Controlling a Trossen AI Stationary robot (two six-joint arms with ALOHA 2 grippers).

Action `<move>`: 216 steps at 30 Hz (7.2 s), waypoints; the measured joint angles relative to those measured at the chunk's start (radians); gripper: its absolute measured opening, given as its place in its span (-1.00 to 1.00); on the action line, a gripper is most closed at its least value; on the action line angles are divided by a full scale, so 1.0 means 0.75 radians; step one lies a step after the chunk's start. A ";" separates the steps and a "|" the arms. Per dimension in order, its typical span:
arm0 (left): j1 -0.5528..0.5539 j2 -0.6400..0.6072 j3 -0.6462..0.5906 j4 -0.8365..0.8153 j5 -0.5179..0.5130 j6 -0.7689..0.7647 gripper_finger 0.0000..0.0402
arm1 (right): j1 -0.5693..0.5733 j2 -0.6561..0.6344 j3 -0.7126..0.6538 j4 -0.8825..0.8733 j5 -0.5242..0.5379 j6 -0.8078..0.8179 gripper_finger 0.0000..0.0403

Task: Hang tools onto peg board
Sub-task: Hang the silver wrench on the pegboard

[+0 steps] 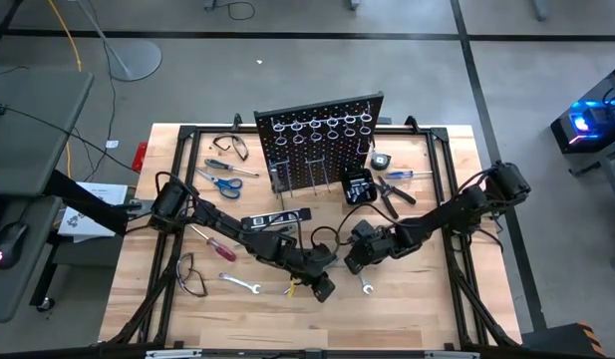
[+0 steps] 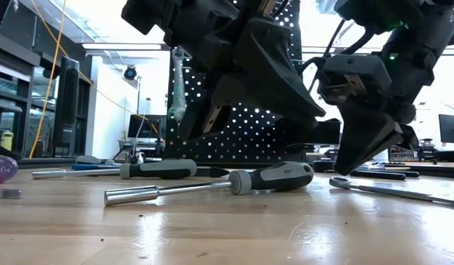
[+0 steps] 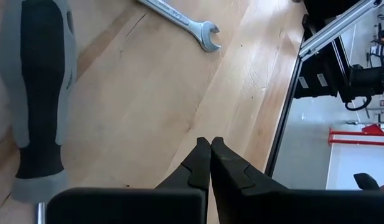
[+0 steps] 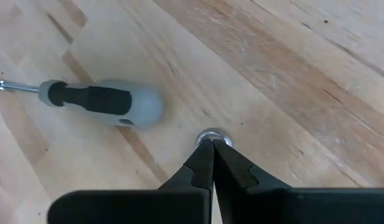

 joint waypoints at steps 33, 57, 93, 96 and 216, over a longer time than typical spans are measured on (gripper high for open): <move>-0.019 0.000 0.001 0.013 -0.171 0.175 -0.99 | 0.133 0.112 0.000 -0.051 0.260 1.374 -1.00; -0.008 0.237 0.198 -0.058 -0.284 0.004 -0.03 | 0.105 0.114 -0.002 0.035 0.268 1.351 -1.00; -0.007 0.244 0.281 -0.429 -0.180 0.093 -1.00 | 0.093 0.094 0.005 0.084 0.119 0.968 -1.00; -0.009 0.180 0.227 -0.560 -0.244 0.132 -1.00 | 0.100 0.079 0.004 0.059 0.091 0.911 -1.00; -0.218 -0.244 0.044 -0.382 -0.712 0.104 -1.00 | -0.131 0.069 -0.010 0.099 -0.043 -0.005 -1.00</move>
